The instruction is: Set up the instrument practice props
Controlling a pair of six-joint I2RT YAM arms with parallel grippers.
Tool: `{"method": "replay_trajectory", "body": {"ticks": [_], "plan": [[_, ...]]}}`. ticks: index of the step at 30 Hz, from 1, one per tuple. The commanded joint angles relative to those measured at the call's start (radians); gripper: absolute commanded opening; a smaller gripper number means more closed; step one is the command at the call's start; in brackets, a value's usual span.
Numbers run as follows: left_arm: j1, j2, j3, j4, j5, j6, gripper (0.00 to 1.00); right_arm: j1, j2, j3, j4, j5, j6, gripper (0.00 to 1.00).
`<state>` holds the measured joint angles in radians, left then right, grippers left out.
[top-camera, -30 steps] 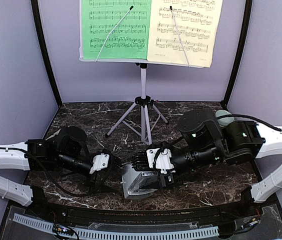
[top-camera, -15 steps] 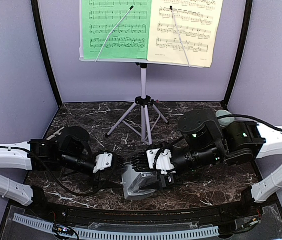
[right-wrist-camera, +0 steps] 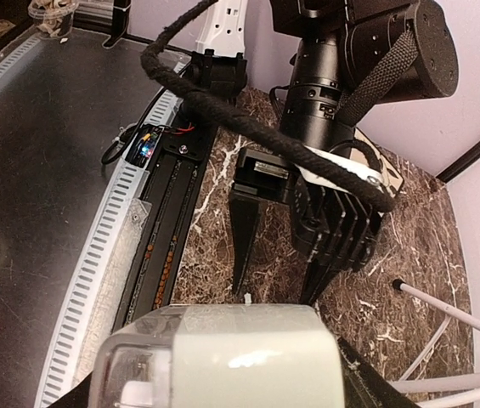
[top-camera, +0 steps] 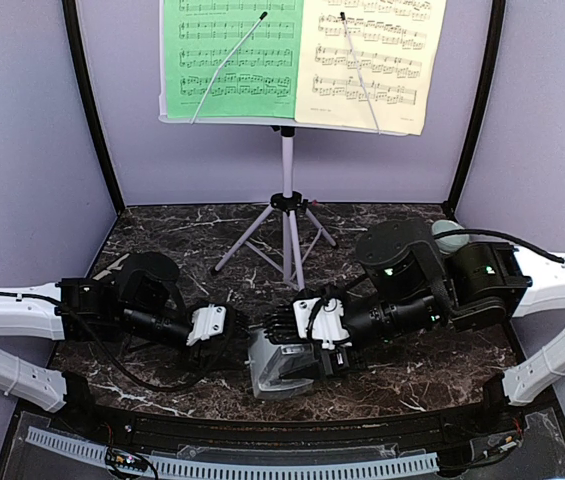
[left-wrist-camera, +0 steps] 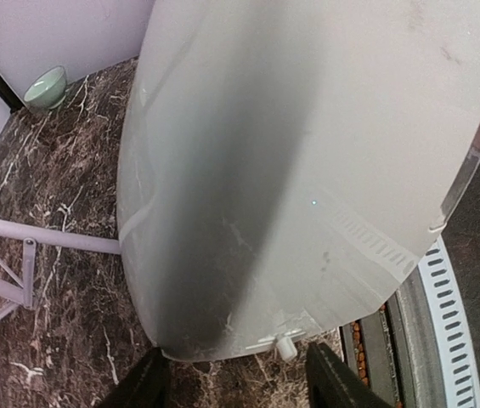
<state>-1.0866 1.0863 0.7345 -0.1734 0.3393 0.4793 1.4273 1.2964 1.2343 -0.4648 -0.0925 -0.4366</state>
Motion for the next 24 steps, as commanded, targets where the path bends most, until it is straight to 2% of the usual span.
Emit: {"method": "replay_trajectory", "body": {"ticks": [1, 3, 5, 9, 13, 17, 18, 20, 24], "plan": [[-0.007, -0.040, 0.003, -0.008, -0.008, -0.015, 0.69, 0.008, -0.032, 0.048, 0.183, 0.027, 0.005, 0.00], [-0.006, -0.079, -0.020, 0.007, -0.053, -0.063, 0.81, 0.004, -0.023, 0.039, 0.206, 0.066, 0.035, 0.00], [-0.003, -0.133, -0.058, 0.042, -0.114, -0.133, 0.89, -0.005, 0.003, 0.038, 0.232, 0.133, 0.089, 0.00], [0.018, -0.239, -0.129, 0.071, -0.288, -0.366, 0.98, -0.044, 0.073, 0.035, 0.352, 0.258, 0.254, 0.00], [0.024, -0.373, -0.178, 0.035, -0.499, -0.607, 0.99, -0.075, 0.170, 0.038, 0.472, 0.319, 0.384, 0.00], [0.033, -0.474, -0.194, -0.049, -0.675, -0.812, 0.99, -0.082, 0.309, 0.112, 0.467, 0.410, 0.467, 0.00], [0.036, -0.504, -0.188, -0.109, -0.743, -0.892, 0.99, -0.088, 0.390, 0.155, 0.466, 0.453, 0.518, 0.00], [0.037, -0.523, -0.186, -0.168, -0.810, -1.002, 0.99, -0.093, 0.431, 0.176, 0.468, 0.459, 0.549, 0.00], [0.040, -0.552, -0.192, -0.236, -0.841, -1.099, 0.99, -0.098, 0.485, 0.179, 0.489, 0.460, 0.564, 0.02]]}}
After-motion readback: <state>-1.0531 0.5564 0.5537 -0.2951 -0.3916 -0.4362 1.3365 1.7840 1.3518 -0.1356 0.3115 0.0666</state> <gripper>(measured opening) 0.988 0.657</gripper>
